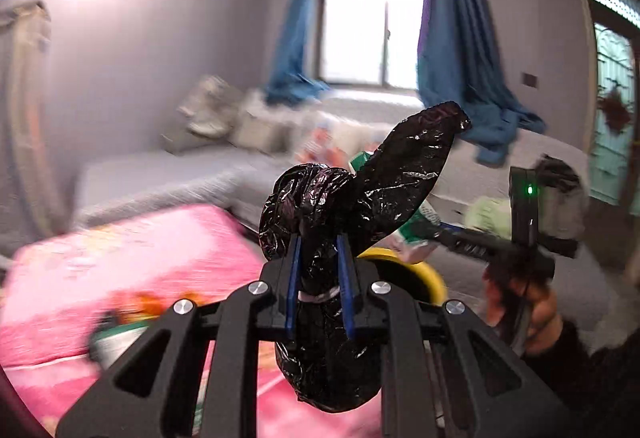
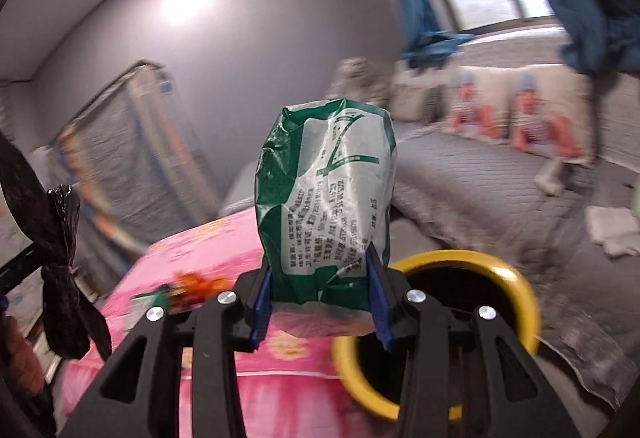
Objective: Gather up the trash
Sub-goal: 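Drop the black bag and green snack bag into the yellow bin with both grippers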
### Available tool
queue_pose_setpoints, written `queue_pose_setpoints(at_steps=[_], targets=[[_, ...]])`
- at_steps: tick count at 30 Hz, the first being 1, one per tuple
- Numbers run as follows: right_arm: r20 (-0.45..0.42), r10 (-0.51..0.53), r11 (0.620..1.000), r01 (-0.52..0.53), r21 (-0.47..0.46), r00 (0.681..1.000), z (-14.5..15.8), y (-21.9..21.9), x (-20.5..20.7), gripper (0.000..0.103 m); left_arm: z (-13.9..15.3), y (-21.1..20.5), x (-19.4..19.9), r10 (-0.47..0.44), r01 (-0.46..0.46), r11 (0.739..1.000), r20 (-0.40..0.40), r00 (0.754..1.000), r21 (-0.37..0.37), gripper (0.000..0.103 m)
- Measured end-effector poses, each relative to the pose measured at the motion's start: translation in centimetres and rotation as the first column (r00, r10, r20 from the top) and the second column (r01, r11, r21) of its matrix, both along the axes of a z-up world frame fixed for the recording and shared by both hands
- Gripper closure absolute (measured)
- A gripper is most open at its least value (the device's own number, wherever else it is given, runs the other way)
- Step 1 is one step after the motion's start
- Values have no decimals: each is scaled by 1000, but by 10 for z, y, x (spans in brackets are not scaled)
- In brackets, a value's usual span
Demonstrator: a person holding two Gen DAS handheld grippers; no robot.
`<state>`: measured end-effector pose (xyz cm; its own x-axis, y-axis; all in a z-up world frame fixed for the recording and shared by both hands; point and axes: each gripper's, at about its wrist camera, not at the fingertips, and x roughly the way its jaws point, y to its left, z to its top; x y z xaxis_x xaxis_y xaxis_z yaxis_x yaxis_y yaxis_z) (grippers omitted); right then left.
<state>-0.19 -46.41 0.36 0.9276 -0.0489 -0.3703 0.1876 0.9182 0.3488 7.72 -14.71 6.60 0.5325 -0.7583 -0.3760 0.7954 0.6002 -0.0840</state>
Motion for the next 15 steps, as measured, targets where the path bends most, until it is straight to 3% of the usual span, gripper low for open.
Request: queue_pose_setpoints(at_steps=[2,7,9,15], targets=[[-36,-86,996,86,-10,996,-12,-21,-8,64,-9,-41,16,-39,41,998,-43,998,37,87],[-160,-169,985,171,0,973,-53,-63,-9,64,-50,-129,72,-44,65,991,-177,983,118,87],[-211,-160,986,167,15,964,-67,-69,2,64,-72,-154,92,-37,74,987,-245,969,144,87],[-325,-128,989,147,35,937,-112,-69,25,64,-121,-208,113,26,49,976,-335,942,214,87]])
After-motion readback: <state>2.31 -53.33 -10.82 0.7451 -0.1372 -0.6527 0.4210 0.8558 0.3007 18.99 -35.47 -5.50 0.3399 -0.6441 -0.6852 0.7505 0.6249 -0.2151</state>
